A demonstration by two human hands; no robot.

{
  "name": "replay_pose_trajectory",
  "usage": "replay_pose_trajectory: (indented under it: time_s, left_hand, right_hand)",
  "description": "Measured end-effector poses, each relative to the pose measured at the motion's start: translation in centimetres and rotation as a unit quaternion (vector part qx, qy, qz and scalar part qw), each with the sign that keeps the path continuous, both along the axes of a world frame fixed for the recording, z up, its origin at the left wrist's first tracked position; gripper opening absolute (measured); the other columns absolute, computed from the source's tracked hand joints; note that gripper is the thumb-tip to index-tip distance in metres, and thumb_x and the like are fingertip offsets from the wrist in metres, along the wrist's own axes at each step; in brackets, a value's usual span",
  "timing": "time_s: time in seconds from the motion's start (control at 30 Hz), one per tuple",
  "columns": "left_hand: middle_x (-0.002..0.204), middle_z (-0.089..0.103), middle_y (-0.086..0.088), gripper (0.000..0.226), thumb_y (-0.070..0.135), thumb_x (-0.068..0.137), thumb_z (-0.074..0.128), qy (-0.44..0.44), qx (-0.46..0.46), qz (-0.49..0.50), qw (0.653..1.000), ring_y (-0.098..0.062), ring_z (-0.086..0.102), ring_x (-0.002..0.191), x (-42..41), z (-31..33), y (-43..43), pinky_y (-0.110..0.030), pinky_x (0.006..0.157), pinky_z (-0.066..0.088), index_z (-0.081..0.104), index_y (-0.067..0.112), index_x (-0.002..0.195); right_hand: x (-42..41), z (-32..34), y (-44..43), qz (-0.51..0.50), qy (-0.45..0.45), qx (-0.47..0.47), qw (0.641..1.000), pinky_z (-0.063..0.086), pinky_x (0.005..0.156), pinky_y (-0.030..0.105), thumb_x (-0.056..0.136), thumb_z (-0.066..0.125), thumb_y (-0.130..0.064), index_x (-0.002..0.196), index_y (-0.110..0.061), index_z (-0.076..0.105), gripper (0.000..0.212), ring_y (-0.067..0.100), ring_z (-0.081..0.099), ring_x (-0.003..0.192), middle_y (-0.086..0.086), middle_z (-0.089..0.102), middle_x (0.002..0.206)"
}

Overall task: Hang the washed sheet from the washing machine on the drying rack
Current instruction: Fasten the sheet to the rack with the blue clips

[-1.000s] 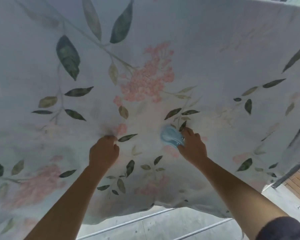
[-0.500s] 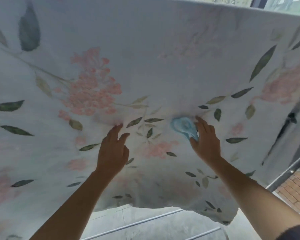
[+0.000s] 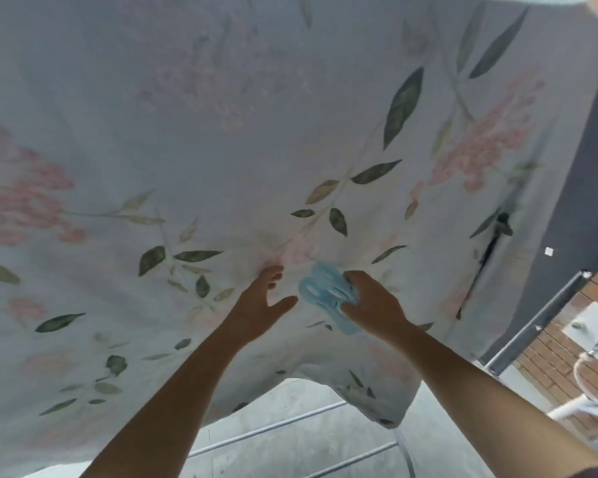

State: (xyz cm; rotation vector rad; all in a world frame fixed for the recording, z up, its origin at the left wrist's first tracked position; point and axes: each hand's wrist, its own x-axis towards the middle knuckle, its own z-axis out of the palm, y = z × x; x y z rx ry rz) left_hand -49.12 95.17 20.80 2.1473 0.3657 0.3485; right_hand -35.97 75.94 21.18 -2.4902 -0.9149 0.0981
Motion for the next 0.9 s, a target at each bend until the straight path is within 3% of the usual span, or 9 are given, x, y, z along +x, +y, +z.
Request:
replay_pose_trajectory:
  time_s: [0.13, 0.27, 0.37, 0.53, 0.6, 0.7, 0.77, 0.83, 0.9]
  left_hand:
    - [0.107, 0.053, 0.015, 0.043, 0.027, 0.087, 0.067, -0.048, -0.049, -0.082, 0.994, 0.0, 0.054, 0.096, 3.2, 0.6, -3.8, -0.004, 0.079, 0.039, 0.043, 0.023, 0.122]
    - [0.096, 0.058, 0.003, 0.015, 0.015, 0.093, 0.058, -0.053, -0.013, -0.093, 0.994, -0.006, 0.054, 0.083, 6.7, 0.5, -6.7, -0.007, 0.068, 0.038, 0.051, 0.019, 0.105]
    - [0.095, 0.058, -0.001, 0.018, 0.005, 0.094, 0.048, -0.052, -0.02, -0.052, 0.997, -0.016, 0.053, 0.085, 9.5, 0.6, -9.3, -0.008, 0.062, 0.035, 0.054, 0.01, 0.11]
    - [0.084, 0.057, 0.004, 0.021, -0.003, 0.093, 0.04, -0.083, -0.092, 0.023, 0.992, -0.011, 0.053, 0.073, 14.6, 1.1, -14.8, -0.005, 0.058, 0.039, 0.054, 0.011, 0.1]
    - [0.085, 0.056, 0.005, 0.023, -0.003, 0.094, 0.038, -0.086, -0.14, 0.032, 0.986, -0.009, 0.054, 0.075, 16.9, 0.8, -17.2, -0.004, 0.06, 0.04, 0.053, 0.013, 0.1]
    - [0.093, 0.058, 0.002, 0.021, 0.003, 0.097, 0.039, -0.078, -0.155, 0.007, 0.985, -0.016, 0.056, 0.086, 20.4, -0.1, -20.7, -0.013, 0.071, 0.042, 0.056, 0.015, 0.1]
    - [0.095, 0.059, 0.008, 0.018, 0.012, 0.099, 0.04, -0.076, -0.173, 0.019, 0.982, -0.013, 0.056, 0.089, 22.7, 0.0, -22.8, -0.017, 0.076, 0.042, 0.056, 0.02, 0.1]
    - [0.102, 0.059, 0.003, 0.017, 0.009, 0.097, 0.044, -0.095, -0.168, 0.068, 0.979, -0.018, 0.055, 0.095, 24.7, 0.1, -24.0, -0.023, 0.083, 0.042, 0.058, 0.015, 0.105]
    - [0.108, 0.055, -0.001, 0.022, 0.004, 0.094, 0.046, -0.083, -0.127, 0.129, 0.98, -0.019, 0.051, 0.099, 25.9, 0.1, -24.5, -0.024, 0.086, 0.038, 0.055, 0.009, 0.113]
  right_hand:
    - [-0.2, 0.3, -1.1, 0.04, 0.023, 0.02, 0.999, 0.043, 0.087, 0.025, 0.08, 0.057, -0.034, 0.123, -0.027, 0.045, 0.045, 0.008, 0.054, 0.096, -0.013, 0.053, 0.108]
    - [1.5, 0.4, -4.2, 0.018, 0.071, 0.048, 0.996, 0.045, 0.091, 0.029, 0.081, 0.062, -0.028, 0.123, -0.027, 0.045, 0.046, 0.01, 0.053, 0.104, -0.01, 0.053, 0.115]
    - [3.0, -0.2, -7.1, -0.016, 0.124, 0.104, 0.987, 0.046, 0.088, 0.021, 0.08, 0.068, -0.023, 0.114, -0.032, 0.044, 0.043, 0.008, 0.054, 0.103, -0.011, 0.053, 0.113]
    - [6.8, -1.7, -11.9, -0.054, 0.264, 0.226, 0.936, 0.051, 0.078, 0.015, 0.084, 0.069, -0.009, 0.135, -0.025, 0.031, 0.066, 0.01, 0.053, 0.103, -0.003, 0.046, 0.12]
    - [9.2, -2.6, -14.3, -0.075, 0.286, 0.272, 0.916, 0.053, 0.084, 0.024, 0.081, 0.071, -0.01, 0.136, -0.025, 0.031, 0.07, 0.012, 0.056, 0.103, -0.001, 0.049, 0.121]
    - [13.4, -3.4, -17.9, -0.105, 0.251, 0.267, 0.924, 0.051, 0.094, 0.04, 0.069, 0.069, -0.033, 0.133, -0.022, 0.042, 0.07, 0.018, 0.057, 0.11, 0.003, 0.054, 0.123]
    - [16.8, -2.5, -20.5, -0.108, 0.24, 0.258, 0.93, 0.054, 0.083, 0.024, 0.065, 0.07, -0.034, 0.121, -0.02, 0.05, 0.061, 0.013, 0.06, 0.098, -0.001, 0.06, 0.106]
    - [20.2, -0.8, -23.4, -0.102, 0.232, 0.258, 0.932, 0.046, 0.065, 0.007, 0.072, 0.071, -0.012, 0.109, -0.019, 0.049, 0.044, 0.004, 0.057, 0.084, -0.01, 0.056, 0.091]
    - [24.0, 0.3, -26.9, -0.087, 0.241, 0.233, 0.938, 0.044, 0.064, 0.007, 0.068, 0.067, -0.013, 0.114, -0.021, 0.045, 0.051, 0.006, 0.058, 0.09, -0.011, 0.057, 0.095]
